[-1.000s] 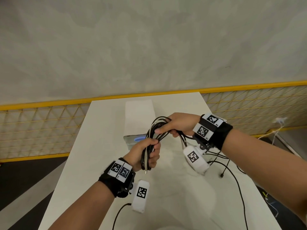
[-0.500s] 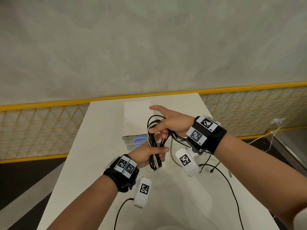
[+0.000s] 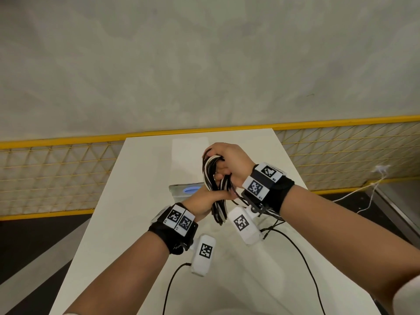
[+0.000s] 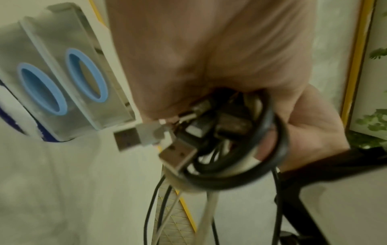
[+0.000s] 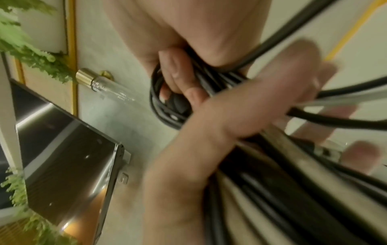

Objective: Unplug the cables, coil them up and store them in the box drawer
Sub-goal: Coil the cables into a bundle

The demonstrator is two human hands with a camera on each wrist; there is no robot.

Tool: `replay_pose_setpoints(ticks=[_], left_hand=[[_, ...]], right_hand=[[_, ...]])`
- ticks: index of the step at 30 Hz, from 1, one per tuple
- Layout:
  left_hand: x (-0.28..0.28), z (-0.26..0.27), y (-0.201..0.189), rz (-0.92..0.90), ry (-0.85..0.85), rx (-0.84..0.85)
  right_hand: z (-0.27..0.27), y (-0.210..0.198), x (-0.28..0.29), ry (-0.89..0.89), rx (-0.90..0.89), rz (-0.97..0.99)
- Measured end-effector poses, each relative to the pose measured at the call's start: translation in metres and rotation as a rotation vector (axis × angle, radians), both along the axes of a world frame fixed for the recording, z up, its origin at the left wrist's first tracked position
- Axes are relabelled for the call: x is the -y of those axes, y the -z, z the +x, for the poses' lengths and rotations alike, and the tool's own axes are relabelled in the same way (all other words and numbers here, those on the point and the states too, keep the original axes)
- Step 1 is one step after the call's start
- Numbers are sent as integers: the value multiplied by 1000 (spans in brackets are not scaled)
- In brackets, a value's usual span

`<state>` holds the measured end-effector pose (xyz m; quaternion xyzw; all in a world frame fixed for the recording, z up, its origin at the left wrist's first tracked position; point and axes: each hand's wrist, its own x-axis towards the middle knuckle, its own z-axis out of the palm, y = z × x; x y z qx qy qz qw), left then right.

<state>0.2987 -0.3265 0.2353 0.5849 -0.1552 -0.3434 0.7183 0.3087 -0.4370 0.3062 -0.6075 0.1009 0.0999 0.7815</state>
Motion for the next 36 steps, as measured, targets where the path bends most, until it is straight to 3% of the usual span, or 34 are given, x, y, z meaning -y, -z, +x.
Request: replay_pose_setpoints(ticks=[3, 9, 14, 18, 23, 26, 30, 33, 36], left_hand=[[-2, -4, -5, -49, 48, -63], [1, -5, -4, -32, -4, -52], [-6, -1, -3, 13, 47, -111], [-11, 5, -3, -20, 18, -122], [-17, 17, -21, -216, -213, -183], [-26, 24, -26, -300, -273, -196], [-48, 43, -26, -419, -505, -288], [-54, 47, -24, -407, -510, -291], [-43, 37, -15, -332, -434, -276]], right_hand=[[3, -3, 3, -57, -58, 155], [3, 0, -2, 87, -65, 82], [3, 4, 0, -25, 32, 73], [5, 14, 18, -150, 133, -319], [-34, 58, 38, -621, 57, -540], [-60, 88, 65, -552, -3, -604], [-93, 108, 116, -403, -82, -867], [-115, 127, 148, -280, -93, -1057], [-122, 139, 150, -457, -208, -1209]])
